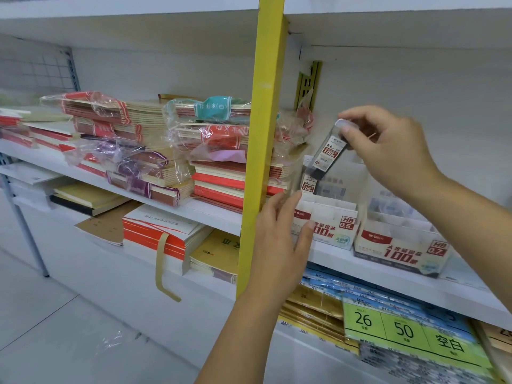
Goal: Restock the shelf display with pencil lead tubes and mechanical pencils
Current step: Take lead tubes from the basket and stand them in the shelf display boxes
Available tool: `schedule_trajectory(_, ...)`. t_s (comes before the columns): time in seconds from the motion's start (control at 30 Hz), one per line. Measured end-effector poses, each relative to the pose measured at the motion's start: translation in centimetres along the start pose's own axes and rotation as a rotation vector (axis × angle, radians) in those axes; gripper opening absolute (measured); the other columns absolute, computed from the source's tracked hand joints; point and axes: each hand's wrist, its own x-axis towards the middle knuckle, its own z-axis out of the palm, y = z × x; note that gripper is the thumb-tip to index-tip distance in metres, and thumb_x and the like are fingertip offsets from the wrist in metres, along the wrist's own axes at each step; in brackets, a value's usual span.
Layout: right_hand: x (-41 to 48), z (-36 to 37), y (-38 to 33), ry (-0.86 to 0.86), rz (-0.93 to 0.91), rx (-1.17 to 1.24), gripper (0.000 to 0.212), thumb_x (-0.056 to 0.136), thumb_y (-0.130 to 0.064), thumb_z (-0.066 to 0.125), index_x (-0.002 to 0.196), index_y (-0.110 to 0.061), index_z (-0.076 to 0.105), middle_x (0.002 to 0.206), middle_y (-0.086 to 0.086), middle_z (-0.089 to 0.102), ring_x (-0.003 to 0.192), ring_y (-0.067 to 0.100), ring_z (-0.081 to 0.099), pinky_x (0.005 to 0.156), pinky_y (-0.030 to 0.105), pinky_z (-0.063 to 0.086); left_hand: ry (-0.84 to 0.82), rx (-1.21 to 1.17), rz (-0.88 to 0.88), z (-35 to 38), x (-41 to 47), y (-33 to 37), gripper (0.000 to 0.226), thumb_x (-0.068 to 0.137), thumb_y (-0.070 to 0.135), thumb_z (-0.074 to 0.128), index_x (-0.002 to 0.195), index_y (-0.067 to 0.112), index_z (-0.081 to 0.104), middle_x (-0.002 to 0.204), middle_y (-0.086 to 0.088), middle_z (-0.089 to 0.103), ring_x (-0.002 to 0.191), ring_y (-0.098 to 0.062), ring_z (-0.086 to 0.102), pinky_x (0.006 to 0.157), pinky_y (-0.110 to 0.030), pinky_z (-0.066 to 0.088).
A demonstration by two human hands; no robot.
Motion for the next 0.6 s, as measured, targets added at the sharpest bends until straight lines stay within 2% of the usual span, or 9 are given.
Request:
schedule_trajectory(0.1,0.0,1.1,0.1,-0.052,-0.236,-0.253,0.024,0.095,-0.021,0.059,0.117,-0.014,0.068,0.105,0.002,0.072,0.089,0.012,0.064,0.079,0.023,0.046,-0.065,0.007,0.013,0.5,-0.2,-0.4,0.056,0.103,0.033,0.051,0.154,0.037,0.028,0.159,0.013,0.016,0.146,-0.008,0.021,0.116,-0.034,0.039)
schedule_trajectory(0.23,0.1,2.3,0.3,-0.123,-0.332,-0.318,0.024,0.094,-0.018,0.062,0.116,-0.011,0.069,0.107,0.004,0.073,0.095,0.019,0.068,0.081,0.022,0.043,-0.067,-0.005,0.029,0.5,-0.2,-0.8,0.055,0.103,0.033,0.05,0.153,0.037,0.026,0.156,0.021,0.015,0.14,0.002,0.021,0.109,-0.038,0.048)
schedule_trajectory(0.33,0.3,2.9,0.4,-0.147,-0.252,-0.278,0.026,0.094,-0.02,0.062,0.118,-0.014,0.068,0.106,0.002,0.073,0.094,0.017,0.067,0.083,0.021,0.044,-0.072,-0.019,0.021,0.5,-0.2,-0.8,0.055,0.103,0.033,0.05,0.152,0.039,0.025,0.152,0.023,0.018,0.137,0.001,0.026,0.104,-0.038,0.052)
schedule_trajectory(0.4,0.9,3.1,0.7,-0.164,-0.1,-0.194,0.027,0.093,-0.026,0.063,0.119,-0.02,0.063,0.099,-0.002,0.071,0.086,0.014,0.064,0.08,0.025,0.048,-0.078,-0.021,0.011,0.5,-0.2,-0.8,0.056,0.103,0.033,0.05,0.152,0.04,0.024,0.152,0.023,0.02,0.139,-0.003,0.028,0.104,-0.038,0.052)
schedule_trajectory(0.5,1.5,3.4,1.5,-0.187,0.082,-0.093,0.011,0.091,-0.027,0.066,0.101,-0.024,0.061,0.088,-0.004,0.068,0.075,0.011,0.065,0.073,0.032,0.055,-0.081,-0.027,0.008,0.5,-0.2,-1.0,0.056,0.104,0.032,0.05,0.153,0.04,0.025,0.151,0.024,0.021,0.139,-0.001,0.027,0.105,-0.037,0.051)
schedule_trajectory(0.6,1.6,3.6,2.3,-0.214,0.129,-0.073,0.007,0.089,-0.023,0.069,0.092,-0.02,0.063,0.087,-0.002,0.065,0.073,0.014,0.065,0.068,0.031,0.055,-0.078,-0.029,0.012,0.5,-0.2,-1.2,0.056,0.104,0.032,0.05,0.154,0.04,0.026,0.152,0.023,0.021,0.137,0.003,0.026,0.106,-0.036,0.051)
